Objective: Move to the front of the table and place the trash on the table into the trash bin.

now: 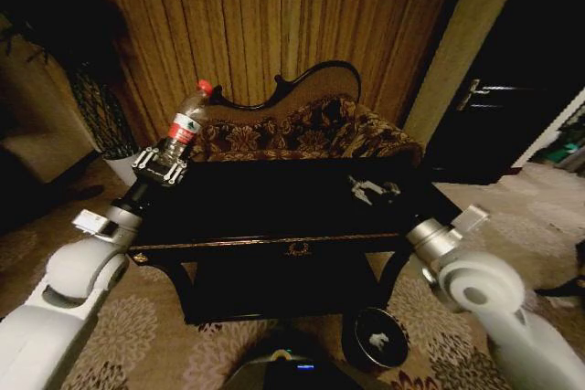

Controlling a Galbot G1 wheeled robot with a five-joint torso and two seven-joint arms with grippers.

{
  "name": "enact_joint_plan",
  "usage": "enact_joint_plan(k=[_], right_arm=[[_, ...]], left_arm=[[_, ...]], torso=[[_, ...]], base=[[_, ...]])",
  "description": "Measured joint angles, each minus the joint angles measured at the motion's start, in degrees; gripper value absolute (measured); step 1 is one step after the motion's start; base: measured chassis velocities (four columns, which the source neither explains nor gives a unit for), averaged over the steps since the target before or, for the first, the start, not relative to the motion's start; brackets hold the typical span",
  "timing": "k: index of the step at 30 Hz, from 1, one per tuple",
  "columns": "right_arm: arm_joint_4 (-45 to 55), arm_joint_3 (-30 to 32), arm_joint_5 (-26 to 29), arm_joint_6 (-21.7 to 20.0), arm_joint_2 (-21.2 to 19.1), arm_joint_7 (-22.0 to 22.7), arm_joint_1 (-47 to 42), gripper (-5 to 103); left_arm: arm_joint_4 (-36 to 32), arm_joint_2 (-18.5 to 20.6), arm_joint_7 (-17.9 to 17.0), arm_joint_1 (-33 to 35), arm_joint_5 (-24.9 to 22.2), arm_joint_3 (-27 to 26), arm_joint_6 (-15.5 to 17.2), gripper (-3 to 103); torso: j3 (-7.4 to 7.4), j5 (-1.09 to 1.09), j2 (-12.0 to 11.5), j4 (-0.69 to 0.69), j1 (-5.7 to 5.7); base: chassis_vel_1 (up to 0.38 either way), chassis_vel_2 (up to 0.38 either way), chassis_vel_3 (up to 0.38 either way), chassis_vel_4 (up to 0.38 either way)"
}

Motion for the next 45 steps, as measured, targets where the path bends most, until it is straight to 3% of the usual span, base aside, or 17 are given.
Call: enact_joint_plan(k=[4, 9, 16, 21, 29, 31, 45], right_arm=[[-1.27, -1.97, 0.23, -0.27, -0.88, -3.27, 1.89, 100], [-3.95, -4.14, -1.97, -0.37, -2.36, -6.2, 3.5, 100], [-10.51, -9.03, -6.06, -0.29, -3.34, -6.93, 10.09, 100], [-14.43, -13.82, -5.86, -0.2, -2.9, -6.74, 17.76, 100], [-15.21, -20.19, -1.08, -0.14, -2.29, -6.28, 23.78, 100], [-15.75, -23.43, -0.88, -0.13, -1.86, -6.18, 26.06, 100], [-15.67, -26.54, -0.04, -0.29, -1.07, -6.75, 28.68, 100]], left_arm=[[2.23, 1.75, 0.7, -1.72, -0.14, 1.69, -1.52, 39], [5.7, 4.09, 1.34, -9.57, -2.13, 8.61, -1.72, 39], [4.69, 3.33, 1.14, -20.84, -2.69, 20.64, 2.51, 39], [3.96, 1.89, 1.02, -21.42, -2.26, 23.99, 4.64, 39], [3.39, 2.54, 1.2, -19.48, -1.54, 24.07, 5.21, 39], [2.95, 2.74, 1.23, -20.71, -1.05, 26.22, 5.83, 39], [1.99, 3.91, 0.14, -26.11, -0.89, 35.59, 7.72, 39]], torso=[[0.0, 0.0, 0.0, -0.01, 0.0], [0.0, 0.0, 0.0, -0.03, 0.0], [0.01, 0.02, -0.01, -0.04, 0.0], [0.01, 0.02, -0.01, -0.02, 0.01], [0.0, 0.0, -0.01, -0.01, 0.0], [0.0, 0.0, -0.01, -0.02, 0.01], [0.0, 0.01, -0.01, -0.02, 0.01]], base=[[0.0, 0.0, 0.0, 0.0], [0.0, 0.0, 0.0, 0.0], [0.0, 0.0, 0.0, 0.0], [0.0, 0.0, 0.0, 0.0], [0.0, 0.0, 0.0, 0.0], [0.0, 0.0, 0.0, 0.0], [0.0, 0.0, 0.0, 0.0]])
